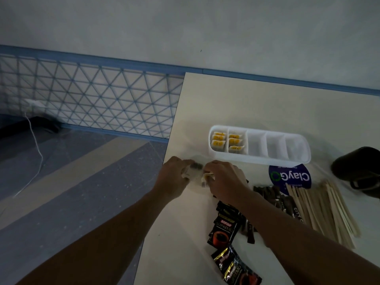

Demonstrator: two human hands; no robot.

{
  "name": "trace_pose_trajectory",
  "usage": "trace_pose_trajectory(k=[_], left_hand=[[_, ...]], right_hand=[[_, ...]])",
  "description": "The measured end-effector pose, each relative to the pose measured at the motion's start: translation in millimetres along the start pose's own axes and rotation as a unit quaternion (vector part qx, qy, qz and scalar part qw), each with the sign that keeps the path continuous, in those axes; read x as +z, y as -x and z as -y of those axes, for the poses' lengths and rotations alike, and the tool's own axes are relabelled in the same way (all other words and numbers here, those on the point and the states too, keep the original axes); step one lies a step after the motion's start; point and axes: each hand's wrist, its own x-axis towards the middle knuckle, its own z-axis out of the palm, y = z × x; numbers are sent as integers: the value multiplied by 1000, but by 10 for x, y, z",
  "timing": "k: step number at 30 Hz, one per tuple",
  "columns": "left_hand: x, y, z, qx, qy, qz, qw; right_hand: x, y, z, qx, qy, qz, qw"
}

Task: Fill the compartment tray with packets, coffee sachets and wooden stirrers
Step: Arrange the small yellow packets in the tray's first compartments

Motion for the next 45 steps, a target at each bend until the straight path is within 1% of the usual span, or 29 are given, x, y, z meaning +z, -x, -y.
trace_pose_trajectory(k=[5,10,15,20,25,30,34,39,45], left_hand=[[34,-97,-37,9,-3,-30,1000],[56,-151,-55,12,23,-45,999],[15,-178,-87,6,42,-68,997],[-96,-170,-102,18,51,-46,998],[-161,-169,-85,29,49,-37,998],[-212,-164,-126,31,53,-7,998],[-229,-143,-130,32,53,4,998],[-171,-89,-113,41,72,1,997],[-140,-94,-90,19,53,14,998]], right_hand=[[-8,13,-45,12,-16,-19,1000],[-21,21,-64,23,-21,-4,1000],[-4,6,-90,29,-17,-15,999],[6,-4,-89,24,-19,-25,999],[2,-42,-30,-9,-45,-27,999],[-6,-101,-3,-29,-52,-38,997],[30,-137,-24,-21,-54,-32,998],[90,-132,-60,-3,-69,-49,996],[81,-111,-90,2,-75,-71,995]])
